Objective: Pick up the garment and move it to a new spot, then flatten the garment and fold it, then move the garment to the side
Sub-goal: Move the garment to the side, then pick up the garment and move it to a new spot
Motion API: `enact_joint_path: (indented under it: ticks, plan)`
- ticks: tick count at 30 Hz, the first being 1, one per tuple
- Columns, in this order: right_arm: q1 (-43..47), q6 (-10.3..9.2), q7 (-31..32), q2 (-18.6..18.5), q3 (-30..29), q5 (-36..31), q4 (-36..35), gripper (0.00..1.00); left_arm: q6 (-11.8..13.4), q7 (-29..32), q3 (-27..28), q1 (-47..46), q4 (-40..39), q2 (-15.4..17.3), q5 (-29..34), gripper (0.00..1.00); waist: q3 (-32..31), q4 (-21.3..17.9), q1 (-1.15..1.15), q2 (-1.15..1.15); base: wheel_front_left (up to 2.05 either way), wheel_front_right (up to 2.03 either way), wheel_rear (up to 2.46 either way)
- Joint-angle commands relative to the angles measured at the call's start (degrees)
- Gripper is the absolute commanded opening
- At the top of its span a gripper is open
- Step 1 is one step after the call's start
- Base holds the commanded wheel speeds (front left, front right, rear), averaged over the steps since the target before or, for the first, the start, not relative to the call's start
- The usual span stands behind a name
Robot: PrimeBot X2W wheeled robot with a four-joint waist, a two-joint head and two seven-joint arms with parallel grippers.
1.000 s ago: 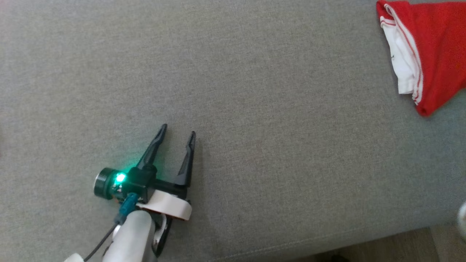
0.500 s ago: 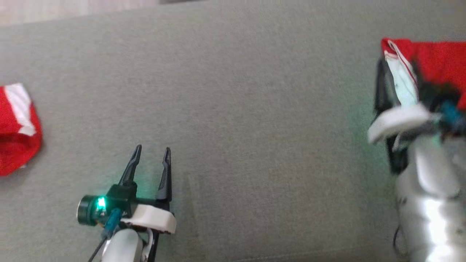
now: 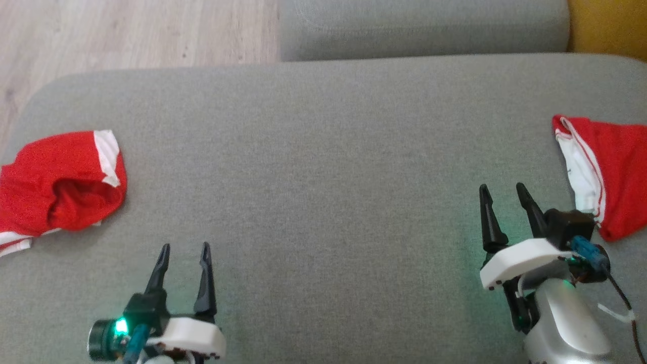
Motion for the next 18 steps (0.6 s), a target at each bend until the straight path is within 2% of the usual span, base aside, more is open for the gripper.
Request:
enact_joint_path:
  ticks: [1, 10, 18]
  plan:
    - [-0.53, -0.04, -0.54, 0.19, 1.66, 0.61, -2.42, 1.00, 0.65, -0.14, 2.55, -0.71, -1.62, 0.45, -0.09, 1.00, -1.32, -0.01, 0.01, 0.00, 0.00, 0.00, 0.00]
    - [1.77, -0.04, -0.54, 0.19, 2.71, 2.81, -4.69, 1.00, 1.27, -0.14, 5.28, 1.39, -2.58, 0.45, -0.58, 1.00, -3.54, -1.46, 0.01, 0.00, 0.00, 0.00, 0.00]
    - [2.92, -0.04, -0.54, 0.19, 3.78, 3.91, -5.03, 1.00, 1.26, -0.14, 5.80, 1.55, -2.90, 0.45, -0.63, 1.00, -3.57, -0.81, 0.01, 0.00, 0.00, 0.00, 0.00]
